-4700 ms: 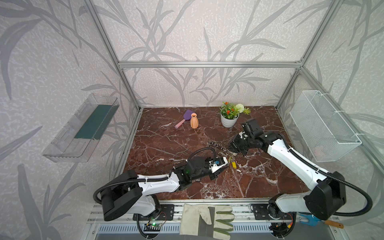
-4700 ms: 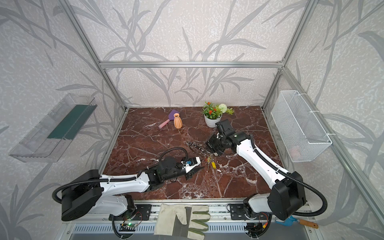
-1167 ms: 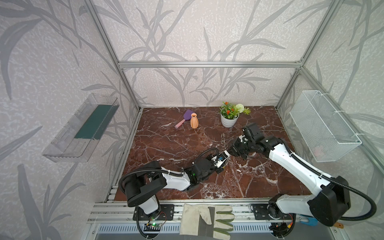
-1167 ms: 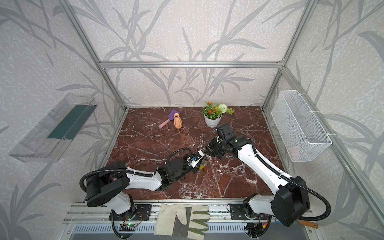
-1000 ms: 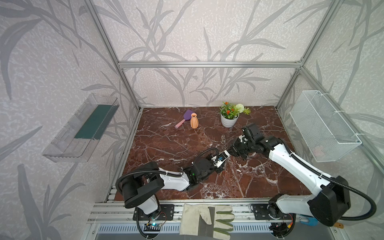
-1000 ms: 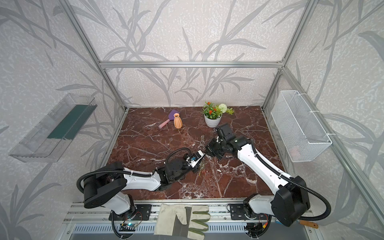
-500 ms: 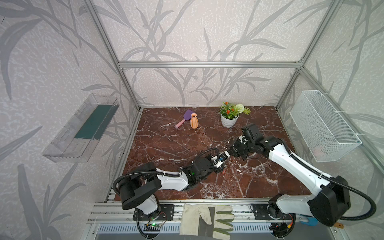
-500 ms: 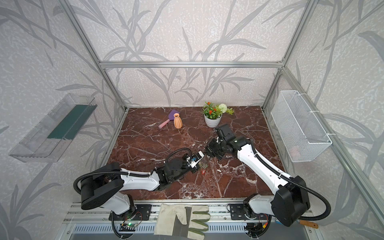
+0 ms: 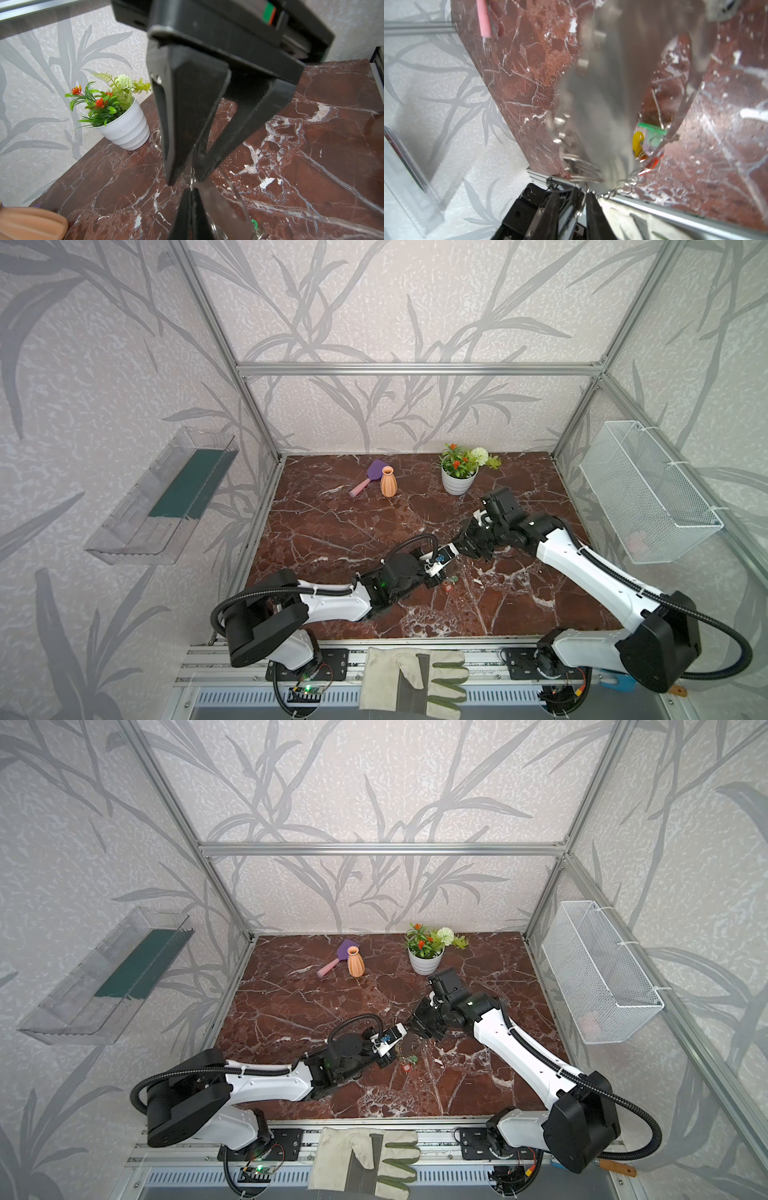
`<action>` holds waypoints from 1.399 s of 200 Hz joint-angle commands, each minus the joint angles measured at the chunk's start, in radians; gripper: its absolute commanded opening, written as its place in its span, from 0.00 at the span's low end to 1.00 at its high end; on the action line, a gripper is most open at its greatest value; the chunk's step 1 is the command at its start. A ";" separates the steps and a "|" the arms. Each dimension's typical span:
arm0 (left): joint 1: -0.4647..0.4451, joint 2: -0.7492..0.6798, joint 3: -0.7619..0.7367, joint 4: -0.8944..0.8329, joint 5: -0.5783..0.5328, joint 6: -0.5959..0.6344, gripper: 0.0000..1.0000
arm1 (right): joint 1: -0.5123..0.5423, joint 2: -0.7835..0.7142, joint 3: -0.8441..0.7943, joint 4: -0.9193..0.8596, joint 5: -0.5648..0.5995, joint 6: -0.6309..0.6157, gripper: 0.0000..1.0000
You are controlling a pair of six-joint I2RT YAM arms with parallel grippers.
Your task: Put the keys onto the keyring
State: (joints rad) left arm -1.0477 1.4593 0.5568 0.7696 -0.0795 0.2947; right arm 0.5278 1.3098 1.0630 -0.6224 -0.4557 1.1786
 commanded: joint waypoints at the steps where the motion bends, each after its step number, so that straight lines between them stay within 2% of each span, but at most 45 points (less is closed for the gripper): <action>1: 0.019 -0.076 0.026 -0.086 0.071 -0.061 0.00 | 0.000 -0.046 0.035 0.053 -0.007 -0.092 0.37; 18: 0.042 -0.113 0.010 -0.103 0.088 -0.114 0.00 | -0.006 -0.057 0.041 0.083 -0.021 -0.137 0.47; 57: 0.092 -0.229 0.009 -0.231 0.118 -0.216 0.00 | -0.055 -0.125 -0.017 0.234 -0.089 -0.243 0.62; 67: 0.102 -0.260 0.016 -0.271 0.119 -0.234 0.00 | -0.077 -0.158 -0.043 0.282 -0.107 -0.276 0.70; 79: 0.117 -0.297 0.025 -0.326 0.128 -0.260 0.00 | -0.099 -0.207 -0.083 0.367 -0.119 -0.363 0.80; 97: 0.139 -0.353 0.057 -0.436 0.150 -0.281 0.00 | -0.100 -0.266 -0.109 0.428 -0.075 -0.518 0.86; 102: 0.148 -0.371 0.067 -0.464 0.161 -0.289 0.00 | -0.095 -0.276 -0.117 0.446 -0.071 -0.570 0.98; 104: 0.152 -0.376 0.070 -0.476 0.166 -0.292 0.00 | -0.093 -0.280 -0.120 0.454 -0.066 -0.588 1.00; 125: 0.191 -0.425 0.133 -0.635 0.212 -0.297 0.00 | -0.054 -0.326 -0.189 0.559 0.040 -0.730 0.99; 140: 0.220 -0.458 0.165 -0.710 0.262 -0.277 0.00 | -0.043 -0.325 -0.202 0.557 0.171 -0.716 0.99; 148: 0.245 -0.481 0.175 -0.734 0.297 -0.270 0.00 | -0.042 -0.308 -0.170 0.511 0.203 -0.754 0.99; 160: 0.285 -0.504 0.203 -0.790 0.347 -0.244 0.00 | -0.042 -0.291 -0.171 0.536 0.167 -0.790 0.99; 183: 0.356 -0.527 0.269 -0.882 0.449 -0.196 0.00 | -0.040 -0.337 -0.360 0.955 0.051 -0.735 0.99; 195: 0.386 -0.522 0.302 -0.924 0.495 -0.169 0.00 | -0.022 -0.341 -0.389 1.059 -0.001 -0.746 1.00; 206: 0.409 -0.508 0.336 -0.965 0.533 -0.137 0.00 | 0.037 -0.336 -0.380 1.047 -0.002 -0.840 0.94; 223: 0.444 -0.477 0.379 -1.007 0.600 -0.093 0.00 | 0.187 -0.335 -0.326 0.870 0.085 -1.080 0.86; 236: 0.466 -0.461 0.402 -1.022 0.640 -0.067 0.00 | 0.276 -0.326 -0.298 0.777 0.122 -1.210 0.72; 258: 0.484 -0.431 0.439 -1.061 0.712 -0.012 0.00 | 0.299 -0.301 -0.291 0.766 0.035 -1.247 0.51; 280: 0.490 -0.395 0.491 -1.152 0.768 0.061 0.00 | 0.301 -0.268 -0.255 0.731 0.044 -1.266 0.38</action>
State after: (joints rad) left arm -0.5663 1.0428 0.9710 -0.2913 0.5610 0.2382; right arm 0.8272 1.0080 0.7605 0.1669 -0.4049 0.0200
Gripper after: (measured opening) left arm 0.048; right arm 0.428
